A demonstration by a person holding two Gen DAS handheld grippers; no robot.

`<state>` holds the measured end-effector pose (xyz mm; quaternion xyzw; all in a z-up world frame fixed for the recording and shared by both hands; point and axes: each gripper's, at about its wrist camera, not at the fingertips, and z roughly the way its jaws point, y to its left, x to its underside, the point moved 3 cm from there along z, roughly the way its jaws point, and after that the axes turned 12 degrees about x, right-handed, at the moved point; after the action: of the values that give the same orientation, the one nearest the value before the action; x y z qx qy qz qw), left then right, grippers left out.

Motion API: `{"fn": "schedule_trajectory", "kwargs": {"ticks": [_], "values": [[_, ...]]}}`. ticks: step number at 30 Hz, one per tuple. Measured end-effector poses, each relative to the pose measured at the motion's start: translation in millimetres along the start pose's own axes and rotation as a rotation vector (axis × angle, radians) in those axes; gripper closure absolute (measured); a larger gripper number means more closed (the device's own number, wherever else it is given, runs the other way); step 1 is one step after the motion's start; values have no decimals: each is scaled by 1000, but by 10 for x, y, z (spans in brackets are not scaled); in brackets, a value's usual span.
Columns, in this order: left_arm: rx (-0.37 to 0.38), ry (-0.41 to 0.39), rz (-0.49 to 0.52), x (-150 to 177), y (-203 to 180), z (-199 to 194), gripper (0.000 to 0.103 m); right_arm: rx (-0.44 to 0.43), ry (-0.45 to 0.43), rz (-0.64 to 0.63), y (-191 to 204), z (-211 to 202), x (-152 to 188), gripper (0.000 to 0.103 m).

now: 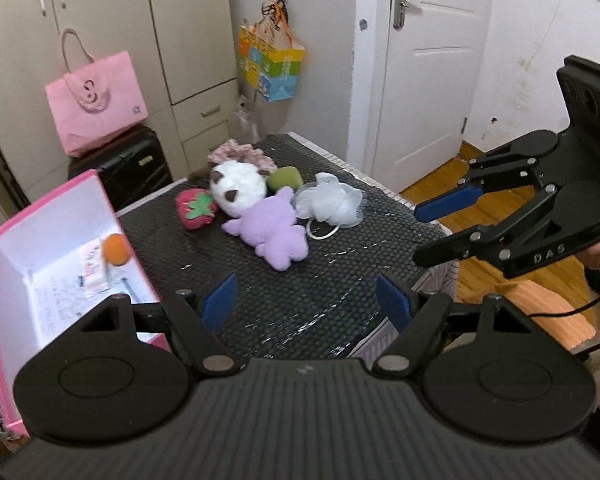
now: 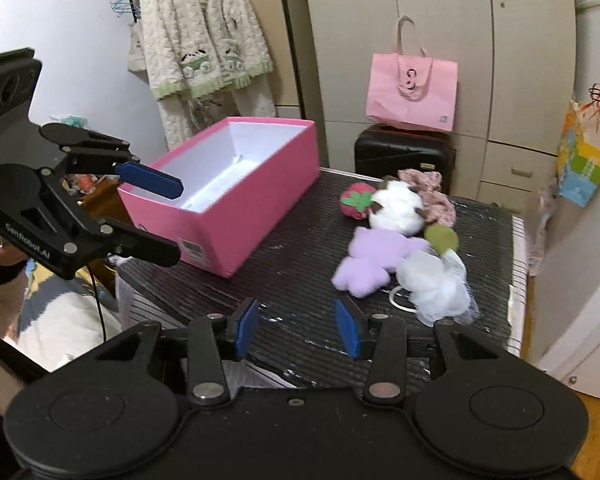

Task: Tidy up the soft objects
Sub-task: 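Withdraw the left gripper from the box back over the table, then move the left gripper down onto the purple plush bear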

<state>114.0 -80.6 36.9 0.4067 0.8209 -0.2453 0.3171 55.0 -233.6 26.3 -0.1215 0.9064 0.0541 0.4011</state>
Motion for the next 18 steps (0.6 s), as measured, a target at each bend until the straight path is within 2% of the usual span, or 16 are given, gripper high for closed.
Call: {"fn": "schedule_trajectory", "kwargs": {"ticks": [4,9,18], "values": [[35,-4,-19,-50,3,219,27,24,1,4,-125,128,82,50],[45,-12,-38,-112,61,457,27,52,24,24,-283,337,149,50],[40,-25,-173,-134,386,942,27,-14,22,6,-268,826,241,49]]}}
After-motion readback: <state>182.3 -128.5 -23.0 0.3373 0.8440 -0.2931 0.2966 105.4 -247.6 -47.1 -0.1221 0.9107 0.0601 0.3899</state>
